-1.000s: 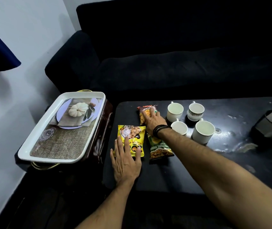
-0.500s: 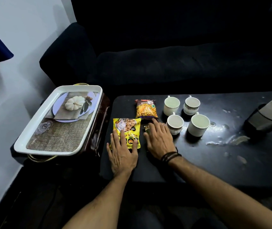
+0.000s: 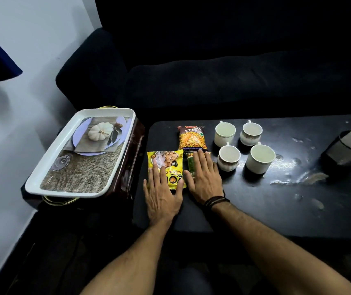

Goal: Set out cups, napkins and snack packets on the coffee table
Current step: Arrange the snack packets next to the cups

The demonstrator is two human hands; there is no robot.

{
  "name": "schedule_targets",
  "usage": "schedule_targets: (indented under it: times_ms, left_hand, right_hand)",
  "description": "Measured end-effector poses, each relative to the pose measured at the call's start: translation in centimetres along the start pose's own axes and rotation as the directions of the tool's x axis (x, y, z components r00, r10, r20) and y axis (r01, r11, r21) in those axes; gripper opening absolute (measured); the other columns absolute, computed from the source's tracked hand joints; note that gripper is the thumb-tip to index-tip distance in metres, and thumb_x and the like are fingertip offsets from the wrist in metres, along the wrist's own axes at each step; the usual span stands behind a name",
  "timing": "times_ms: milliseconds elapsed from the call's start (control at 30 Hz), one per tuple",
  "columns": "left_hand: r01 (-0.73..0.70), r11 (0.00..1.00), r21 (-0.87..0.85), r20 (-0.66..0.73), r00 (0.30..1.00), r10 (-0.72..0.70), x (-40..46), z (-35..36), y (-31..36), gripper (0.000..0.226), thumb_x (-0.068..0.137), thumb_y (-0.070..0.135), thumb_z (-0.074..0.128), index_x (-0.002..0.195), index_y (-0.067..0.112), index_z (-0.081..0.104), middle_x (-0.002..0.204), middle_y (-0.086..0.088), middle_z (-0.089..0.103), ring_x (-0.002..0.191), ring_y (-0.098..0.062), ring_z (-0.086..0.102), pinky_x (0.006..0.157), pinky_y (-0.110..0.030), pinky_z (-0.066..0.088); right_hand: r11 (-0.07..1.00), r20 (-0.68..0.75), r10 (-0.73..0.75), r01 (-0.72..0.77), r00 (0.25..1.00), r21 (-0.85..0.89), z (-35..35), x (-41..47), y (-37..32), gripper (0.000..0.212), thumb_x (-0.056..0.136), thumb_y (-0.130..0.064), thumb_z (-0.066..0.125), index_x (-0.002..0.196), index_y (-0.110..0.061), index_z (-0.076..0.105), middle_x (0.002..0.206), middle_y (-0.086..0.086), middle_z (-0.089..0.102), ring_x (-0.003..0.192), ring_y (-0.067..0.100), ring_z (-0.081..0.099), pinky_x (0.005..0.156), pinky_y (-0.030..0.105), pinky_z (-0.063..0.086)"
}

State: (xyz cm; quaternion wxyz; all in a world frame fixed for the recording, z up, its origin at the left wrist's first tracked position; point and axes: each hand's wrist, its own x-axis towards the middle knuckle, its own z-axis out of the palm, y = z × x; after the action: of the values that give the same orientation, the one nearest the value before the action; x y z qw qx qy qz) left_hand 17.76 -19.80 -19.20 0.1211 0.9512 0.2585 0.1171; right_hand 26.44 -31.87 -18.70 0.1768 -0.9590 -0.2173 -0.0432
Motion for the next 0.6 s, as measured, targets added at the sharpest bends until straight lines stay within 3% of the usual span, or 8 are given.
schedule_targets:
  times_ms: [167,233,300,600]
  left_hand:
    - [-0.078,0.996,0.037,-0.04,0.996,0.08,0.53,-0.1,0.18,0.078,0.092,0.067,0.027,0.157,0.026,0.016,0.166,-0.004,0.006,0.153,-0.02,0.005,0.123,-0.044,0.008]
    - [-0.085,0.995,0.046,-0.039,0.995,0.087,0.54,-0.1,0.16,0.075,0.092,0.066,0.028,0.156,0.028,0.018,0.166,-0.005,0.009,0.153,-0.02,0.007,0.123,-0.045,0.009]
    - [-0.074,0.997,0.023,-0.026,0.997,0.074,0.5,-0.1,0.17,0.073,0.092,0.065,0.031,0.155,0.029,0.024,0.165,-0.006,0.016,0.153,-0.021,0.01,0.123,-0.046,0.01]
    - [-0.096,0.995,-0.001,-0.02,0.995,0.096,0.91,-0.11,0.15,0.07,0.092,0.062,0.034,0.152,0.028,0.03,0.163,-0.006,0.021,0.152,-0.021,0.011,0.123,-0.045,0.008]
  right_hand:
    - [0.994,-0.072,-0.099,0.095,0.993,-0.05,-0.32,-0.27,-0.09,0.073,0.095,-0.058,0.023,0.154,-0.015,0.023,0.163,0.006,0.015,0.152,0.023,0.009,0.121,0.048,0.002]
    - [0.977,-0.07,-0.179,0.169,0.981,-0.127,-0.19,-0.51,-0.21,0.065,0.097,-0.053,0.027,0.149,-0.015,0.035,0.16,0.008,0.028,0.15,0.025,0.021,0.121,0.051,0.004]
    - [0.977,-0.053,-0.159,0.149,0.986,-0.156,-0.05,-0.56,-0.19,0.06,0.098,-0.049,0.028,0.147,-0.016,0.041,0.156,0.008,0.035,0.147,0.026,0.029,0.121,0.053,0.004]
    - [0.989,-0.058,-0.095,0.088,0.994,-0.123,0.12,-0.42,-0.19,0.061,0.097,-0.05,0.029,0.146,-0.016,0.042,0.155,0.007,0.037,0.144,0.026,0.035,0.118,0.054,0.009]
